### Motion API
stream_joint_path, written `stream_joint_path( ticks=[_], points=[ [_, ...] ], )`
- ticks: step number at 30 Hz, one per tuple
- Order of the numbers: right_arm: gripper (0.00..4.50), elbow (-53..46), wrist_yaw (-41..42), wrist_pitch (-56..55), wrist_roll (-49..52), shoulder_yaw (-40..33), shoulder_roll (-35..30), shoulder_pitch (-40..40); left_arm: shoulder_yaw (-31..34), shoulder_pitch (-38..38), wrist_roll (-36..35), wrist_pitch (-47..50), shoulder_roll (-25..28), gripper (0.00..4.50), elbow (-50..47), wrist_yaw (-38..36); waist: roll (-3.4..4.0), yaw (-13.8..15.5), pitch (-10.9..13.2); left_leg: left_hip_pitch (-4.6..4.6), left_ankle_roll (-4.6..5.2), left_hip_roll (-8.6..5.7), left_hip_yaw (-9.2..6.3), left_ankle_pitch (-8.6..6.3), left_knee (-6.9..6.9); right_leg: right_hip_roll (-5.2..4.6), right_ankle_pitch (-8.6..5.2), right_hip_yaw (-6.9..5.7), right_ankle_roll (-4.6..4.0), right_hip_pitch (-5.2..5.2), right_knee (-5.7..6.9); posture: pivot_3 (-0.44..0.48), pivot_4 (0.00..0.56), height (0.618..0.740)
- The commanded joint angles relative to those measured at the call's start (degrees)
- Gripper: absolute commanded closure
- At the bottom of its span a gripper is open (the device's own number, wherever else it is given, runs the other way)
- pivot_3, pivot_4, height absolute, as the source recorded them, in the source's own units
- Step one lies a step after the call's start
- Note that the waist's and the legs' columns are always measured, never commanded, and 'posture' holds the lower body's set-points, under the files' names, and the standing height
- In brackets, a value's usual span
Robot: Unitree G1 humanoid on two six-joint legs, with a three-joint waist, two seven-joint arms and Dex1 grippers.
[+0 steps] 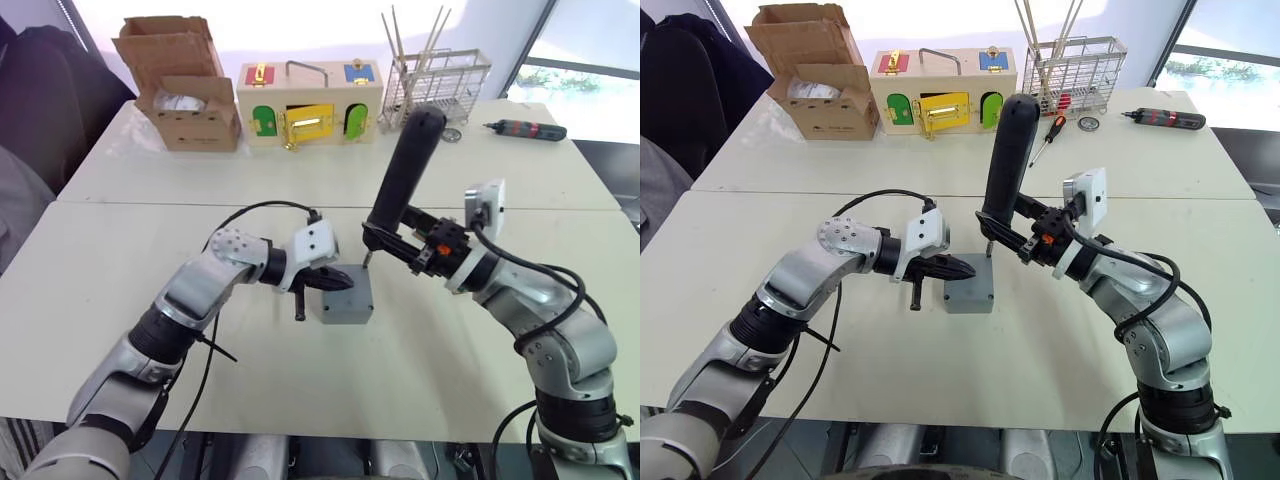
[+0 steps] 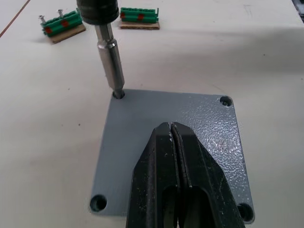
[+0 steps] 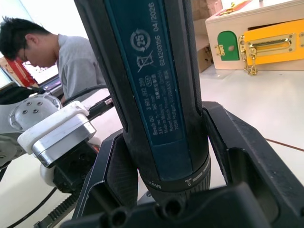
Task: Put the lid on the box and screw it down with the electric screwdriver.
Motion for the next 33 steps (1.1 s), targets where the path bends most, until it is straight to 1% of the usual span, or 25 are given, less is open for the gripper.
stream_joint_path(
  ticks=[1, 3, 8, 11, 15, 20, 23, 33],
  points=[
    [2.62, -0.69, 2.37, 0.20, -1.72, 6.73, -0.66, 2.36, -2.08, 1.14, 1.55, 0.46, -0.25, 4.50, 0.72, -0.15, -0.02, 0.01, -0.05, 0.27, 0.13, 0.01, 0.00, -0.08, -0.10, 0.01, -0.01, 0.00, 0.01, 0.31, -0.30, 0.000, 0.150, 0.735],
    [2.62, -0.28, 2.22, -0.48, -2.72, 7.94, -0.30, 2.74, -2.14, 1.20, 1.62, 0.67, -0.42, 4.50, 0.79, -0.23, -0.12, -0.05, -0.22, 0.55, 0.27, 0.02, 0.00, -0.17, -0.26, 0.03, -0.01, 0.00, 0.01, 0.61, -0.48, 0.000, 0.150, 0.735],
    [2.62, 1.29, 2.16, -1.74, -4.53, 8.85, -0.11, 2.94, -2.69, 1.56, 2.31, 3.54, -0.02, 4.50, 0.18, 0.52, -0.22, -0.05, -0.63, 0.60, 0.11, 0.03, -0.01, -0.08, -0.32, 0.03, -0.02, 0.01, 0.01, 0.63, -0.49, 0.000, 0.150, 0.735],
    [2.62, 2.21, 2.29, -2.08, -4.93, 8.78, -0.22, 3.03, -2.98, 2.23, 2.40, 4.24, 0.35, 4.50, -0.88, 0.38, -0.41, -0.04, -0.82, 0.71, 0.13, 0.03, 0.00, -0.10, -0.42, 0.03, -0.02, 0.01, 0.01, 0.70, -0.53, 0.000, 0.150, 0.735],
    [2.62, 3.07, 2.76, -2.80, -6.36, 9.53, -0.89, 3.66, -2.93, 2.82, 2.58, 4.53, 0.43, 4.50, -1.52, 0.59, -0.55, 0.01, -0.94, 1.35, 0.33, 0.03, 0.02, -0.22, -0.80, 0.01, -0.03, 0.03, -0.02, 1.19, -0.69, 0.000, 0.150, 0.735],
    [2.62, 4.82, 3.54, -4.44, -8.23, 9.73, -1.51, 4.35, -3.18, 2.96, 3.10, 4.30, 0.45, 4.50, -1.79, 1.22, -0.76, 0.06, -1.27, 1.36, 0.35, 0.04, 0.02, -0.23, -0.81, 0.01, -0.04, 0.04, -0.03, 1.19, -0.70, 0.000, 0.150, 0.735],
    [2.62, 6.05, 2.85, -4.43, -7.87, 8.72, -0.47, 4.32, -2.78, 3.10, 2.45, 5.30, 0.14, 4.50, -2.39, 1.90, -0.90, 0.12, -1.41, 1.36, 0.34, 0.04, 0.01, -0.24, -0.81, 0.01, -0.04, 0.04, -0.03, 1.20, -0.71, 0.000, 0.150, 0.735],
    [2.62, 7.76, 2.42, -3.90, -8.12, 8.57, 0.26, 3.50, -2.51, 3.41, 2.75, 4.59, 0.77, 4.50, -2.60, 2.41, -0.91, 0.22, -1.49, 1.37, 0.34, 0.04, 0.00, -0.24, -0.81, -0.01, -0.04, 0.05, -0.04, 1.26, -0.79, 0.000, 0.150, 0.735]
  ],
)
